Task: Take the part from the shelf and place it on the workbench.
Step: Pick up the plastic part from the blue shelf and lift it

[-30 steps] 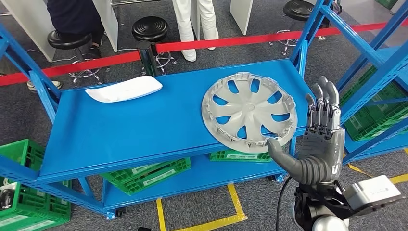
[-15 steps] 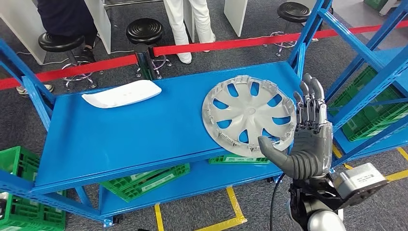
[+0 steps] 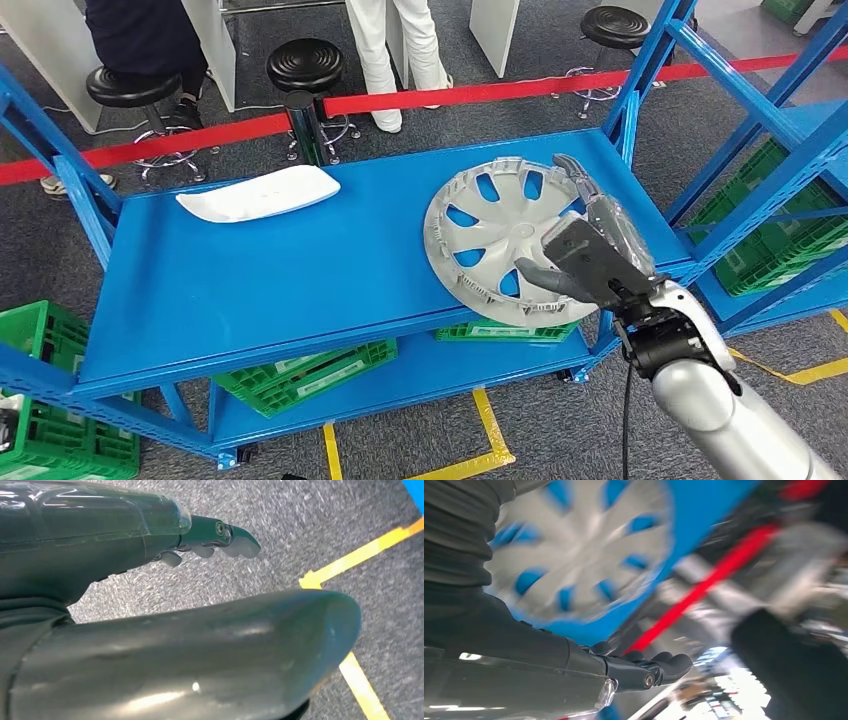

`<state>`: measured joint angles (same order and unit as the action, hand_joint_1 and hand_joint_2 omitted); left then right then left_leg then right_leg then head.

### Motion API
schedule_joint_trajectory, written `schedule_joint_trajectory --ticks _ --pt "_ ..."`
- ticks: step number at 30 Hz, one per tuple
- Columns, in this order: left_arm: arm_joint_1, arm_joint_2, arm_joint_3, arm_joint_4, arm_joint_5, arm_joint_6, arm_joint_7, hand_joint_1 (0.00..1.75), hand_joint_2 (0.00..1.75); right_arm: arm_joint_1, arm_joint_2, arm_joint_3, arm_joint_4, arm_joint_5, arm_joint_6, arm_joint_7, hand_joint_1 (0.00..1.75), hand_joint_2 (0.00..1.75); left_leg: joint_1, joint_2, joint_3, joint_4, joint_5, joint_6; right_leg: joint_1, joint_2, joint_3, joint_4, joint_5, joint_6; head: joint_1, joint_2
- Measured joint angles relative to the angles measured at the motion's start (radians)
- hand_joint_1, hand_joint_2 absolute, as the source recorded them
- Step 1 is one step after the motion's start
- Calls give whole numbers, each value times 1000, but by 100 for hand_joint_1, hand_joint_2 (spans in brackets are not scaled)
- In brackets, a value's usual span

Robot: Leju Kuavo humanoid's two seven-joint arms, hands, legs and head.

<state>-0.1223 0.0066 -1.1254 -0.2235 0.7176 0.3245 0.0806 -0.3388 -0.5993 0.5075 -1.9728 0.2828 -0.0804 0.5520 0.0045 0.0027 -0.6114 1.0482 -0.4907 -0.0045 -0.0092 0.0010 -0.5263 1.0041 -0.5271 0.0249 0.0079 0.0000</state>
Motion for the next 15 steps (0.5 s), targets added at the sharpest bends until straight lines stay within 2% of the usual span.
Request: schedule_joint_trajectory --ticks 4,7,10,15 --pt "0 6 0 1 11 2 1 0 0 -66 -91 16 87 52 101 77 0 175 0 -2 0 0 0 0 0 -2 0 0 0 0 0 0" --pt "1 7 0 1 12 -8 29 0 0 -111 -151 32 126 91 211 125 0 175 0 -3 0 0 0 0 0 -2 0 0 0 1 0 0" --pt "1 6 0 2 12 -20 47 0 0 -148 -200 50 151 106 293 135 0 175 0 -3 -1 0 0 1 0 -2 0 0 -1 2 0 0" --pt "1 -2 0 2 -3 -39 33 0 0 -157 -269 86 185 106 353 135 0 175 0 -5 -1 0 0 1 0 -4 1 0 -2 3 0 0"
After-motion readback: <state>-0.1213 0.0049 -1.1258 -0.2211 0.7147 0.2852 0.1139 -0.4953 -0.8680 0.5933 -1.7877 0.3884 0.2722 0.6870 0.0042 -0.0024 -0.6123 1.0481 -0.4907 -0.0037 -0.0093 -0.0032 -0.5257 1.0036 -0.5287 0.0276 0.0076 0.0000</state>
